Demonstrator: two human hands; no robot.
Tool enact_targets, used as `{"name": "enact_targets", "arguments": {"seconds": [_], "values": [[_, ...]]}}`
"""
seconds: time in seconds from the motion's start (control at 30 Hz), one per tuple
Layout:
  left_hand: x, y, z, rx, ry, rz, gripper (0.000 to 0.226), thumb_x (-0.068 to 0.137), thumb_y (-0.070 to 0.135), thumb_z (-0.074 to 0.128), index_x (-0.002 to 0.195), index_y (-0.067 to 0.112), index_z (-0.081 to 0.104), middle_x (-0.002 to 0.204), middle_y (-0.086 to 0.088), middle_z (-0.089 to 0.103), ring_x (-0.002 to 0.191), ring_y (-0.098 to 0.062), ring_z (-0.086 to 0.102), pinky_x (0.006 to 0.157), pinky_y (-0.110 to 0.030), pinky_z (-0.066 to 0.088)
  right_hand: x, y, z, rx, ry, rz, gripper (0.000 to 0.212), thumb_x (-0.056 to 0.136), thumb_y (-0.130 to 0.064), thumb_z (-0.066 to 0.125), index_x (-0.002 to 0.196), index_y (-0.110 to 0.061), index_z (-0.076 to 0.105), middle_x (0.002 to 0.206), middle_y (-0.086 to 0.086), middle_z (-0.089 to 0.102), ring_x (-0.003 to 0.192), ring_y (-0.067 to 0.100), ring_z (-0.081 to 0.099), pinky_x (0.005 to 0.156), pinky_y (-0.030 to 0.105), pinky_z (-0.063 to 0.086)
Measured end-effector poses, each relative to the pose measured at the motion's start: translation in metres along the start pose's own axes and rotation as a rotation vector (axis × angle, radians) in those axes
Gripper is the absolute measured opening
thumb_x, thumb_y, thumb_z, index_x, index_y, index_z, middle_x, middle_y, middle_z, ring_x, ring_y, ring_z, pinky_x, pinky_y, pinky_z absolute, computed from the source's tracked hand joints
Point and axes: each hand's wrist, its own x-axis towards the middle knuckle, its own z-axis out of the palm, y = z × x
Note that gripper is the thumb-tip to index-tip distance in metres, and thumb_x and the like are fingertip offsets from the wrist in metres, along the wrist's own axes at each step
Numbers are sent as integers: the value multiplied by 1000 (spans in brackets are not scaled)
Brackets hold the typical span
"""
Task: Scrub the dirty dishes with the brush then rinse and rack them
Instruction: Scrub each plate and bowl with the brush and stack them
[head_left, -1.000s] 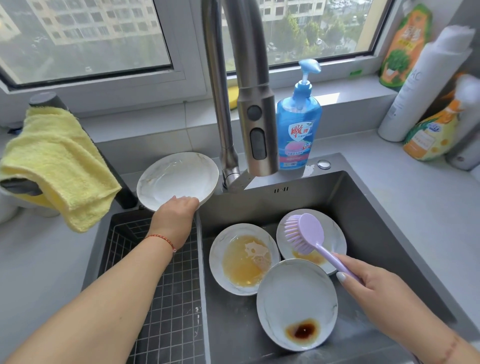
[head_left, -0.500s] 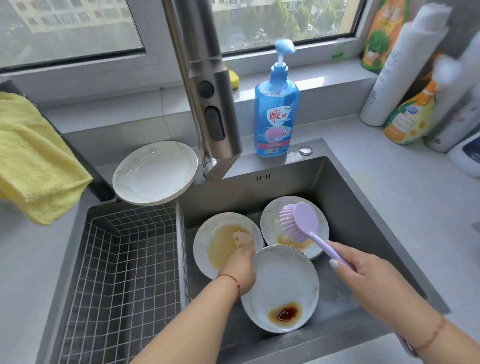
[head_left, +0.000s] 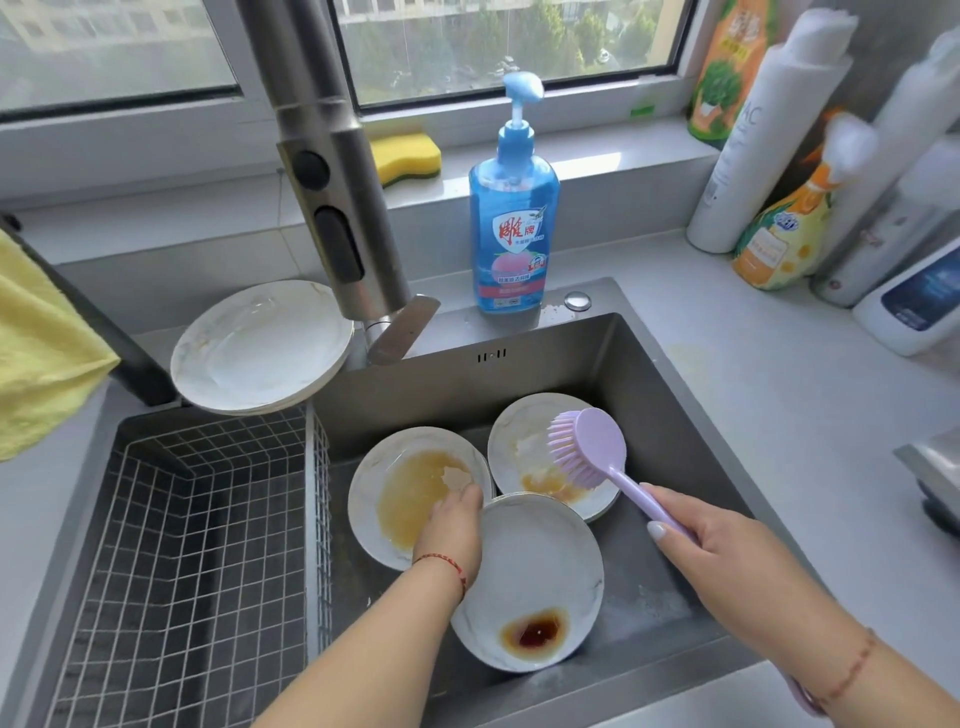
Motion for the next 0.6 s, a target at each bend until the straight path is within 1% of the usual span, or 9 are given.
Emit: {"name": "enact_targets", "arguments": {"seconds": [0.03,0.1,0.17,0.23,0.37,0.4,0.47,0.53,0.6], "values": [[-1,3,-2,4,-1,8,28,84,-6,36,98,18,40,113,-10,53,91,-23,40,74,-31,35,1,1,-1,2,3,1,45,97,-34,44,99,-79,39,99,-7,70,89,15,65,77,34,53],[-2,10,-4,28,-17,11,28,83,-7,35,94,18,37,110,-11,54,88,-24,41,71,-31,33,1,3,-3,-3,5,0,47,97,-34,44,93,-80,35,100,-8,70,91,15,65,76,33,53],[-2,15,-7,60,-28,3,27,84,-6,36,95,18,38,110,-11,54,94,-28,49,72,-31,35,2,5,-4,-7,0,1,44,97,-34,44,102,-77,37,103,-9,70,93,14,65,78,32,53],[1,17,-9,91,-44,-14,27,85,-5,38,102,15,44,111,-10,55,100,-31,55,73,-32,40,2,6,-6,7,-1,3,41,97,-34,44,109,-72,40,104,-10,70,94,14,64,79,32,52],[3,13,-4,156,-115,-30,36,89,-1,39,118,15,53,122,-9,56,108,-30,59,88,-37,51,2,7,-8,18,0,-7,49,97,-33,44,91,-81,34,107,-9,69,99,15,64,83,33,52],[2,12,-2,161,-128,-36,35,91,1,39,120,16,53,123,-9,57,108,-30,60,87,-37,52,2,8,-8,22,3,-12,51,97,-33,44,89,-82,32,108,-8,69,100,15,63,84,33,51],[1,11,1,145,-149,-47,30,96,5,38,120,16,51,119,-10,59,104,-31,61,81,-34,49,1,8,-9,33,8,-20,51,97,-33,44,89,-81,32,110,-7,69,102,15,63,85,33,51],[0,9,2,96,-158,-45,20,99,11,37,115,14,51,114,-12,61,98,-31,59,76,-32,44,0,9,-10,36,6,-23,50,98,-32,44,88,-80,33,112,-5,68,104,16,62,86,33,51],[-1,8,-2,16,-151,-36,15,102,17,37,107,13,50,110,-14,62,89,-28,53,74,-29,40,-1,9,-12,36,0,-22,50,98,-32,44,90,-79,34,114,-3,67,105,18,62,85,33,51]]}}
